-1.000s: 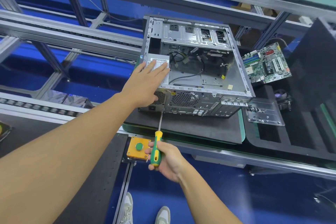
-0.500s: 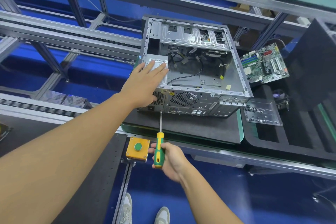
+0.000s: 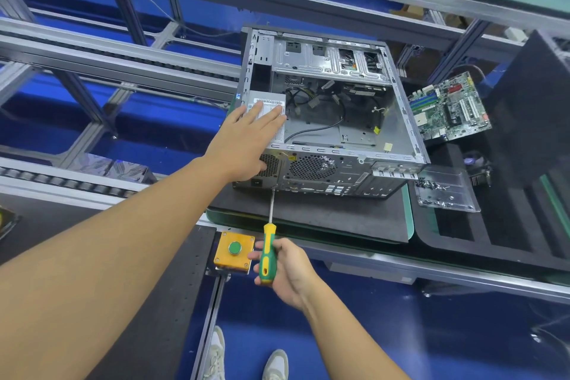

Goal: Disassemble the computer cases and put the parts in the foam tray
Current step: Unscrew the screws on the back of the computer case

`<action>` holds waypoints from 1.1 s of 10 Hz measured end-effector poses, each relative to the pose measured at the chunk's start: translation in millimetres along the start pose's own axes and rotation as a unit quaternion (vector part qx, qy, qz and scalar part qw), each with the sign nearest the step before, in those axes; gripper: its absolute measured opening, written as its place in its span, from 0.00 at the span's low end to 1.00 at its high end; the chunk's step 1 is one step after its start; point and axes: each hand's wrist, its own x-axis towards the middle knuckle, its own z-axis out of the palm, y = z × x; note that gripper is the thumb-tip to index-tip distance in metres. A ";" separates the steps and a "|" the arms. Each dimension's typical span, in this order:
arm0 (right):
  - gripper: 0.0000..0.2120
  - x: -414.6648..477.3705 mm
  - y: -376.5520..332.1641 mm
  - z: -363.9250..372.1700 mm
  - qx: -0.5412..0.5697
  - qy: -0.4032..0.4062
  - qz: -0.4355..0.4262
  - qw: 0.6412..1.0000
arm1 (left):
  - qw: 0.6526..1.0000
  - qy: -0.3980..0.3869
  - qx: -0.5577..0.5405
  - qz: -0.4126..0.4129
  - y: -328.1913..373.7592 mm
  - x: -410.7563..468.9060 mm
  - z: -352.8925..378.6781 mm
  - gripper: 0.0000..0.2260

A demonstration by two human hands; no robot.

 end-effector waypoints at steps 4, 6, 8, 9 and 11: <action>0.13 -2.3 5.6 -8.4 -0.089 0.049 -0.066 0.993 | 1.000 -0.001 0.004 -0.002 0.7 0.4 1.5 0.47; 0.17 -4.7 0.4 -10.7 -0.013 -0.004 -0.005 1.000 | 1.000 0.004 0.005 -0.003 -0.1 0.5 2.8 0.47; 0.08 -5.3 7.0 -14.6 -0.077 -0.007 -0.058 0.995 | 1.000 0.005 0.005 -0.002 -0.2 0.9 3.6 0.47; 0.12 -4.9 6.2 -13.0 -0.101 0.019 -0.039 0.994 | 1.000 0.004 0.007 -0.003 -0.2 0.8 3.6 0.47; 0.14 -2.0 1.9 -7.0 -0.034 0.000 0.009 0.999 | 1.000 0.003 0.005 -0.004 -0.1 -0.1 3.1 0.48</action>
